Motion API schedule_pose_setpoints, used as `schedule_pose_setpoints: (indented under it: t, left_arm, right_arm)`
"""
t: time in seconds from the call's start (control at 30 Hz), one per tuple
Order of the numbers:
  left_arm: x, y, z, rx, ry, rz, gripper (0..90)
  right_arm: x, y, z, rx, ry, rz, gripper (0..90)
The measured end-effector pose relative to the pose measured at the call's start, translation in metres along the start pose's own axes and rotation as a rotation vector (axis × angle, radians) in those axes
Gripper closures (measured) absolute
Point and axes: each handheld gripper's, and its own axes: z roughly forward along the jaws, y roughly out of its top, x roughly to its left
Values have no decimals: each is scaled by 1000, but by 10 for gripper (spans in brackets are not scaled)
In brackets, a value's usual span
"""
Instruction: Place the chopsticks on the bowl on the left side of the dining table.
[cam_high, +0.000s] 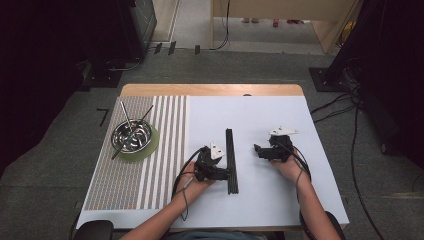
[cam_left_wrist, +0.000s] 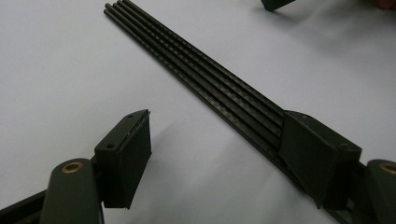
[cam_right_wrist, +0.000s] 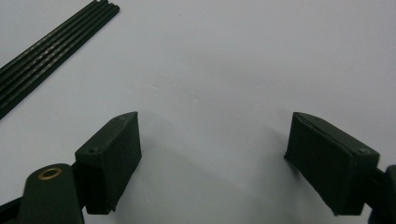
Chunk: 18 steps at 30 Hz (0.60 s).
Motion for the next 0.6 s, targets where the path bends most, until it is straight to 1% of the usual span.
schedule_pose_setpoints:
  t: [0.17, 0.2, 0.27, 0.3, 0.33, 0.37, 0.43, 0.47, 0.6]
  left_arm:
    - [1, -1, 0, 7, -9, -10, 276]
    - [1, -1, 0, 9, -10, -11, 302]
    - [1, -1, -1, 11, -11, -11, 321]
    - [1, -1, -1, 12, -14, -14, 343]
    - [2, -1, -2, 13, -17, -18, 388]
    - [2, -1, -2, 15, -19, -19, 388]
    - [2, 0, -3, 27, -10, 9, 438]
    - [2, 0, -3, 31, -5, 16, 472]
    - [5, 0, -6, 48, -5, 20, 576]
  right_arm:
    - [0, 0, 0, -1, -1, 0, 175]
    - [0, 0, 0, 0, -1, 0, 175]
    - [0, 0, 0, 0, 0, 0, 175]
    - [0, 0, 0, -1, -1, 0, 175]
    - [0, 0, 0, -1, -1, 0, 175]
    - [0, 0, 0, -1, -1, 0, 175]
    - [0, 0, 0, -1, -1, 0, 175]
    - [0, 0, 0, -1, -1, 0, 175]
    - [0, 0, 0, -1, -1, 0, 175]
